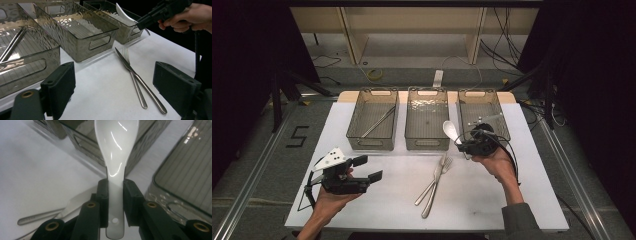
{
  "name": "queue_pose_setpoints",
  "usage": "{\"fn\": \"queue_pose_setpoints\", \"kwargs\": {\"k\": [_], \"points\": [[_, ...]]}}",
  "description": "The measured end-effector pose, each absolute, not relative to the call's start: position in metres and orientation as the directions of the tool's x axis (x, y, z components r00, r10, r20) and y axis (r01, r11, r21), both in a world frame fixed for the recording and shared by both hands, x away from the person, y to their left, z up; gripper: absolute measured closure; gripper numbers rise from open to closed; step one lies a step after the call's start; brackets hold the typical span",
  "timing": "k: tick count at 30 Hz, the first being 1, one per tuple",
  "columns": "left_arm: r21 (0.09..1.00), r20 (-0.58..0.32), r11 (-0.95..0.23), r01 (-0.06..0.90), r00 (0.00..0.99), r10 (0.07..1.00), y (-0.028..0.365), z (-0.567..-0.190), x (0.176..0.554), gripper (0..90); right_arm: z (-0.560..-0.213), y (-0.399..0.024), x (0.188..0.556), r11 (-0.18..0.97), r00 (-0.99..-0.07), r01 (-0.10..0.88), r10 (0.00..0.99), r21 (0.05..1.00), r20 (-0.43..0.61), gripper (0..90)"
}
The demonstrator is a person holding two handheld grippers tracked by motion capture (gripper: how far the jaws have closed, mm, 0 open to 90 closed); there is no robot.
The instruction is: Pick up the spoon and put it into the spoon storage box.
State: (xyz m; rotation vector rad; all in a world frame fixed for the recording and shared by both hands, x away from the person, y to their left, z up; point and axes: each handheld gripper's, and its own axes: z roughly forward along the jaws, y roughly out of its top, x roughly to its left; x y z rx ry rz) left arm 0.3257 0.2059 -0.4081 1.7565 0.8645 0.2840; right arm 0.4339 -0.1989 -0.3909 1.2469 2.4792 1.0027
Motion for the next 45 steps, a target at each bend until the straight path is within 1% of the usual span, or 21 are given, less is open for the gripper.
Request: {"fn": "queue_pose_setpoints", "kwargs": {"k": [10, 18, 32, 38, 45], "points": [[0.91, -0.221, -0.115, 0.398, 0.701, 0.678, 0.209, -0.407, 0.324, 17.6, -0.379, -0.171, 0.461, 0.42, -0.622, 0.644, 0.774, 0.64, 0.118, 77.0], [0.913, -0.207, -0.121, 0.389, 0.7, 0.683, 0.207, -0.406, 0.323, 17.6, -0.373, -0.159, 0.479, 0.405, -0.601, 0.658, 0.79, 0.635, 0.119, 77.0], [0.917, -0.21, -0.106, 0.384, 0.693, 0.69, 0.209, -0.406, 0.323, 17.6, -0.376, -0.132, 0.509, 0.38, -0.561, 0.695, 0.818, 0.611, 0.13, 76.9], [0.918, -0.21, -0.102, 0.383, 0.689, 0.694, 0.209, -0.406, 0.323, 17.6, -0.381, -0.123, 0.518, 0.381, -0.548, 0.704, 0.828, 0.599, 0.118, 76.9], [0.918, -0.21, -0.102, 0.383, 0.688, 0.695, 0.209, -0.406, 0.323, 17.6, -0.383, -0.116, 0.524, 0.36, -0.523, 0.725, 0.843, 0.587, 0.129, 76.9]]}}
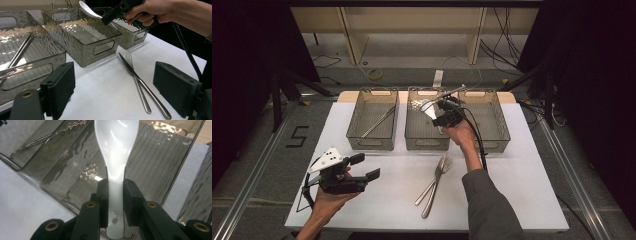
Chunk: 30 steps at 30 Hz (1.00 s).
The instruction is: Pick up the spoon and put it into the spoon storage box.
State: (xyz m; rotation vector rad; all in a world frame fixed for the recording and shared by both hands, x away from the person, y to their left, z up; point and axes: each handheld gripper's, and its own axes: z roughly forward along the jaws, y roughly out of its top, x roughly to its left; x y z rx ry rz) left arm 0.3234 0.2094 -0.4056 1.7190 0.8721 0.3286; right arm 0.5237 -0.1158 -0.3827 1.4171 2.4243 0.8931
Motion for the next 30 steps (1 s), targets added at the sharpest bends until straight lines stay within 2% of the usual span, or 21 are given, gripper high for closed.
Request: {"fn": "queue_pose_setpoints", "kwargs": {"k": [10, 14, 22, 30], "points": [[0.919, -0.21, -0.099, 0.381, 0.689, 0.694, 0.208, -0.406, 0.324, 17.6, -0.392, -0.114, 0.53, 0.345, -0.505, 0.736, 0.853, 0.583, 0.133, 75.5], [0.919, -0.214, -0.097, 0.382, 0.69, 0.692, 0.209, -0.405, 0.324, 17.6, -0.392, -0.112, 0.531, 0.323, -0.504, 0.736, 0.848, 0.595, 0.163, 60.3], [0.919, -0.212, -0.099, 0.382, 0.689, 0.693, 0.21, -0.405, 0.324, 17.6, -0.382, -0.112, 0.52, 0.342, -0.555, 0.694, 0.814, 0.634, 0.169, 49.5], [0.92, -0.21, -0.098, 0.38, 0.686, 0.696, 0.209, -0.405, 0.323, 17.5, -0.378, -0.113, 0.49, 0.358, -0.625, 0.649, 0.755, 0.671, 0.201, 40.4]]}}
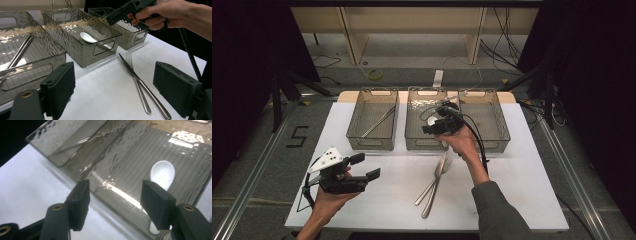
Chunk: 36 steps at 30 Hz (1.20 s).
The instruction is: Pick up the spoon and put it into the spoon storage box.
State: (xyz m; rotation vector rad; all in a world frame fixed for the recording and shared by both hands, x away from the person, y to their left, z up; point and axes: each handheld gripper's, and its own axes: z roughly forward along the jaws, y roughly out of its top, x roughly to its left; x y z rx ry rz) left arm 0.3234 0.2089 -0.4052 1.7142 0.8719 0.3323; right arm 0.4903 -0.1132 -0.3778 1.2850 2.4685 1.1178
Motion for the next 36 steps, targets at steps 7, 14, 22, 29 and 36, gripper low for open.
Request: {"fn": "queue_pose_setpoints", "kwargs": {"k": [7, 14, 22, 29, 36], "points": [[0.922, -0.209, -0.096, 0.376, 0.687, 0.696, 0.209, -0.405, 0.323, 17.5, -0.385, -0.113, 0.459, 0.389, -0.679, 0.606, 0.707, 0.693, 0.198, 37.7], [0.923, -0.209, -0.092, 0.375, 0.686, 0.697, 0.209, -0.405, 0.323, 17.5, -0.39, -0.11, 0.437, 0.401, -0.706, 0.581, 0.681, 0.708, 0.194, 35.1], [0.922, -0.205, -0.097, 0.375, 0.686, 0.698, 0.209, -0.405, 0.323, 17.5, -0.401, -0.108, 0.409, 0.436, -0.742, 0.554, 0.645, 0.709, 0.183, 34.6], [0.922, -0.203, -0.097, 0.374, 0.684, 0.701, 0.21, -0.405, 0.323, 17.5, -0.421, -0.109, 0.396, 0.448, -0.75, 0.56, 0.632, 0.697, 0.196, 34.6], [0.922, -0.204, -0.098, 0.374, 0.685, 0.699, 0.21, -0.405, 0.324, 17.6, -0.43, -0.104, 0.388, 0.469, -0.765, 0.556, 0.612, 0.687, 0.202, 35.4]]}}
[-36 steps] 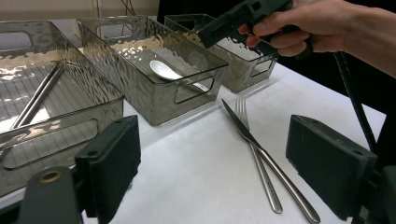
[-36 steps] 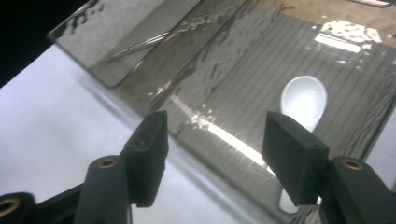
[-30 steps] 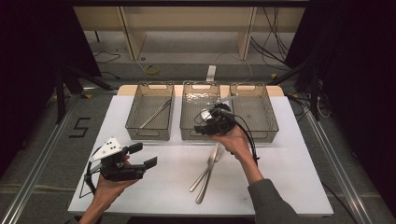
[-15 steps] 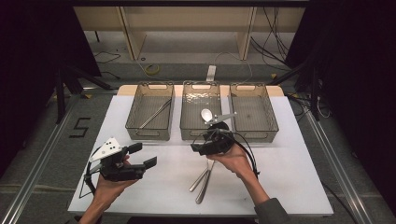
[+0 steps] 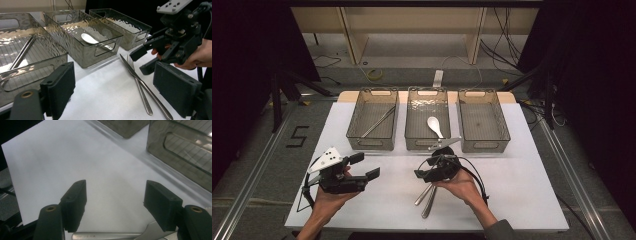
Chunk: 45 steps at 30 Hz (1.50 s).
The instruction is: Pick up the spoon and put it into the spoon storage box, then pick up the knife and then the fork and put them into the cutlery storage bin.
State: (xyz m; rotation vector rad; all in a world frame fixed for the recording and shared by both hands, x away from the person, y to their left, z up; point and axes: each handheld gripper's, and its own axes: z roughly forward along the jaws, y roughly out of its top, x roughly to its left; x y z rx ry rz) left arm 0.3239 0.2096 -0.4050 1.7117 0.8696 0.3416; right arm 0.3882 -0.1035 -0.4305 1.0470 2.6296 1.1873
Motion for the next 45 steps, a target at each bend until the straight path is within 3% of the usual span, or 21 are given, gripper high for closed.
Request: {"fn": "queue_pose_setpoints", "kwargs": {"k": [18, 32, 45], "points": [[0.924, -0.21, -0.085, 0.374, 0.681, 0.702, 0.211, -0.405, 0.324, 17.1, -0.444, -0.096, 0.382, 0.479, -0.774, 0.565, 0.589, 0.672, 0.231, 26.0], [0.922, -0.207, -0.095, 0.375, 0.685, 0.698, 0.211, -0.405, 0.322, 16.9, -0.455, -0.087, 0.375, 0.544, -0.797, 0.556, 0.562, 0.628, 0.219, 31.1], [0.921, -0.204, -0.098, 0.377, 0.682, 0.702, 0.211, -0.405, 0.322, 17.0, -0.465, -0.084, 0.375, 0.584, -0.811, 0.55, 0.543, 0.597, 0.217, 61.9]]}}
